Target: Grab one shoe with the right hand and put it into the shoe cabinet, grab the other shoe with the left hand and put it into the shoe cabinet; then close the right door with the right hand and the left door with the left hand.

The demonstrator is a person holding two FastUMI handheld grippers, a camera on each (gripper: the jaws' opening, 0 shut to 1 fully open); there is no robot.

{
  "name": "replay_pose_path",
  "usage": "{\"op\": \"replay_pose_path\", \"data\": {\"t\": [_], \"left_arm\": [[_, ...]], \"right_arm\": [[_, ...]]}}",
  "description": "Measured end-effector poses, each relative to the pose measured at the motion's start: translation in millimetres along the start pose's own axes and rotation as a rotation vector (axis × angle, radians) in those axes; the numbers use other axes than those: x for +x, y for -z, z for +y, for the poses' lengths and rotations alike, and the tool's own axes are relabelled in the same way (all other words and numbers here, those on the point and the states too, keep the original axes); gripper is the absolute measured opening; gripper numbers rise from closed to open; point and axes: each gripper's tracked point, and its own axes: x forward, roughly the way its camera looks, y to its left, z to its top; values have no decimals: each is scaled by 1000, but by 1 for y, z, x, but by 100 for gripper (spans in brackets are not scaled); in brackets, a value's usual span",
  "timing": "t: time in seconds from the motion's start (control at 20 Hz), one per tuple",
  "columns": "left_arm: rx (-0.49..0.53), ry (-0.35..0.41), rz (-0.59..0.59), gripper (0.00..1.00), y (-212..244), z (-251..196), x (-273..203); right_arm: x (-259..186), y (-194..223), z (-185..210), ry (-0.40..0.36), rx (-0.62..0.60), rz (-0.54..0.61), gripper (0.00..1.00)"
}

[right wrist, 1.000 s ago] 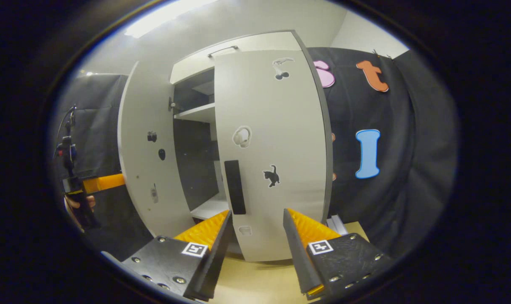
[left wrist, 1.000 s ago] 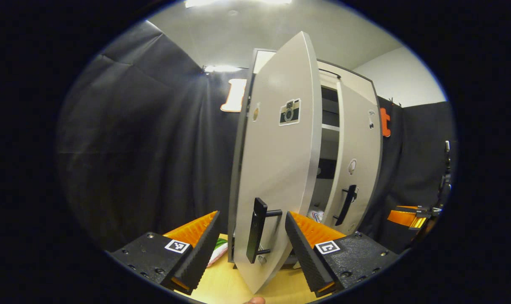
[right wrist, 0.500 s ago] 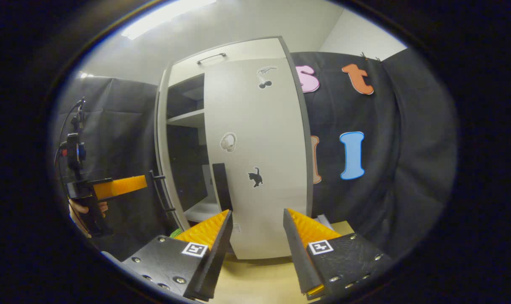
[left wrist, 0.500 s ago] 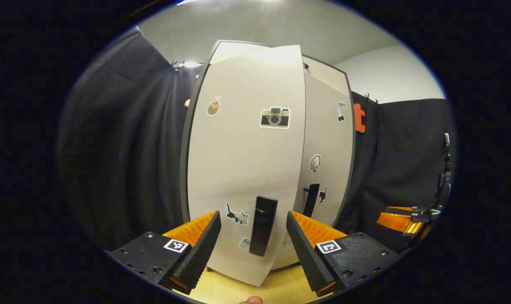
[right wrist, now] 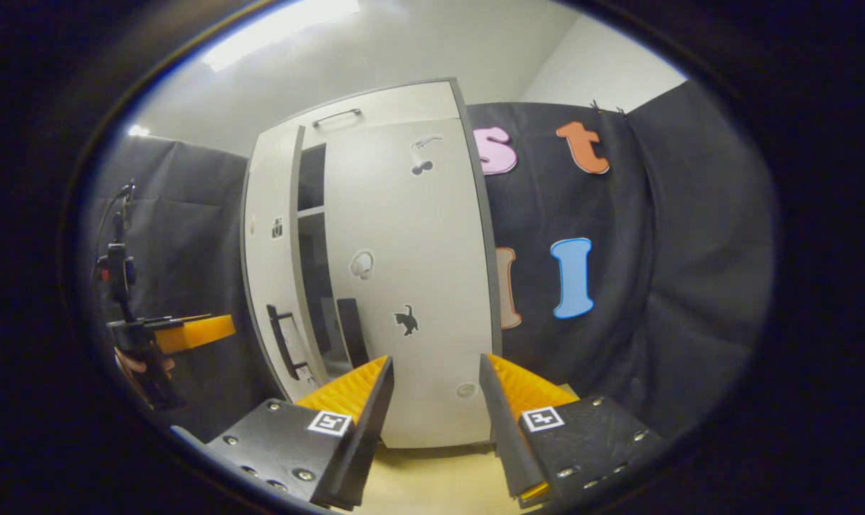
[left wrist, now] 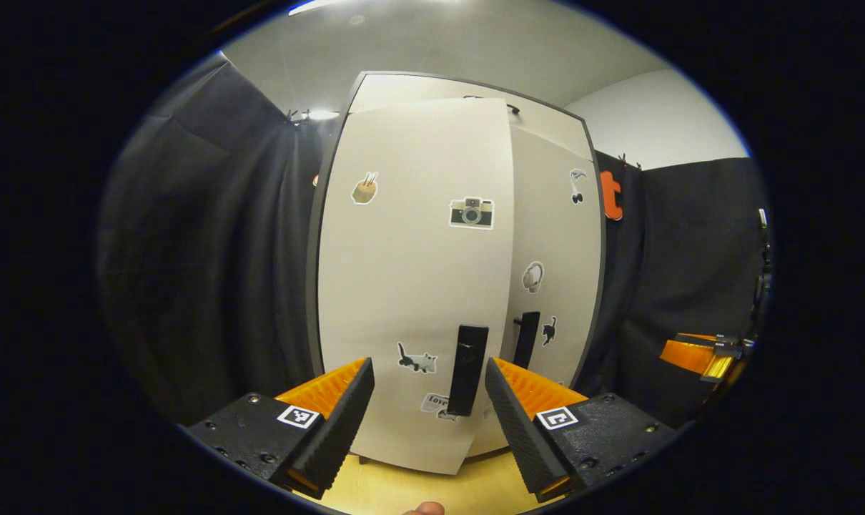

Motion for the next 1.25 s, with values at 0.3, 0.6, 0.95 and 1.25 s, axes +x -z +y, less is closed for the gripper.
{"op": "replay_pose_path", "data": {"t": [0.3,0.6,0.95,1.25], "left_arm": [[-23,-55,-4,90,1,22,-4],[-4,-27,-8,95,-1,20,0],[17,97,-7,95,6,-15,20],[17,208,-17,95,12,-71,38]], "right_arm": [[3,-3,4,-4,14,-12,72],[-2,-5,11,14,9,-29,67],[-36,-11,-9,135,-23,-56,71],[-74,-24,-37,225,-55,-82,72]]}}
